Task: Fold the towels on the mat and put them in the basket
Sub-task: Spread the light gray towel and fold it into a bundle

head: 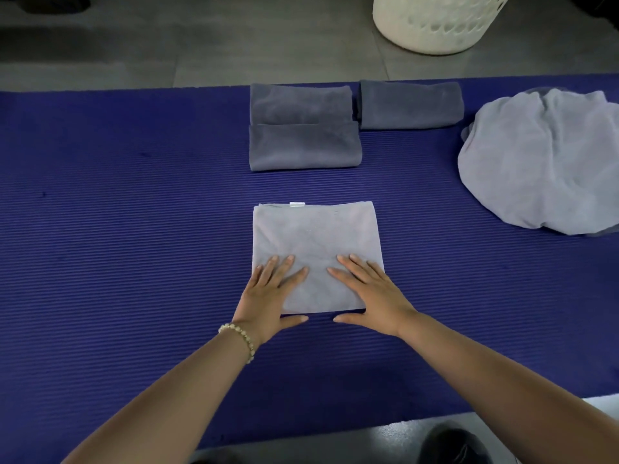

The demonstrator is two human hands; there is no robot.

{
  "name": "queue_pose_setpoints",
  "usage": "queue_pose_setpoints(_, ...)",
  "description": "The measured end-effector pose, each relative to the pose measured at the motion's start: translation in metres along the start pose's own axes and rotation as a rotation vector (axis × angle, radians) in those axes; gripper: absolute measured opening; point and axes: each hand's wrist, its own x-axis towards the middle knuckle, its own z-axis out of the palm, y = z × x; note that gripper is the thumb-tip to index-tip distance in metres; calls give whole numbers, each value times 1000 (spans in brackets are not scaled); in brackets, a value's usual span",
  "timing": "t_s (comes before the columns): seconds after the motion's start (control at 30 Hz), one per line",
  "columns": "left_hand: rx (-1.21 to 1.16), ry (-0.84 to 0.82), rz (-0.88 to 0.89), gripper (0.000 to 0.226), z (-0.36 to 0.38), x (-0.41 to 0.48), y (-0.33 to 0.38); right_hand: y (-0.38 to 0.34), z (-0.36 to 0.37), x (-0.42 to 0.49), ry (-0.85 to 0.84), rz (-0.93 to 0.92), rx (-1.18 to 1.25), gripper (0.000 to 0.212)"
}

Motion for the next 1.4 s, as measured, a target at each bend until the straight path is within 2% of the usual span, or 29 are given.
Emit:
queue_pose_setpoints(0.13,-46,57,-27,83,0,0,5,-2,-3,3,4,10,-15,87)
queue_pose_setpoints(0.3,-13,-5,-44,60,-20,6,7,-6,-21,5,-38,13,-33,66)
queue_pose_setpoints(0.47,-313,-120,-76,34,-57,12,2,-12,-56,9,-107,115,254,36)
queue_pose_setpoints(0.53,-327,-267,-64,31,-71,18,-4,-11,-69,13,-191,156,381,19)
queue_pose_setpoints(0.63,-453,-446,-81,41,-77,21,-12,-8,-85,15,-441,245,462,40)
queue_pose_setpoints(0.7,-615,-477,-136,54,-73,13,-19,-2,-86,12,-586,311,503,29)
queue_pose_setpoints(0.77,-826,-418,-212,52,-64,-1,-24,4,-84,10,-638,367,625,21)
queue_pose_setpoints(0.87,-1135,-158,-342,70,-50,-13,-28,9,-87,11,-564,499,883,33)
queue_pose_setpoints(0.9,-1172,-64,-364,68,-46,-14,-27,11,-89,11,-542,532,960,36)
queue_pose_setpoints(1.03,-973,148,-389,45,-33,-12,-21,21,-91,10,-382,649,1284,36)
queue_pose_setpoints(1.17,-891,239,-461,42,-24,-4,-20,21,-86,7,80,689,1681,28)
queue_pose_setpoints(1.27,-878,273,-551,47,-23,3,-16,15,-74,1,264,706,1613,40)
queue_pose_setpoints(1.4,-875,255,-649,49,-24,13,-16,5,-55,-9,337,687,1360,48)
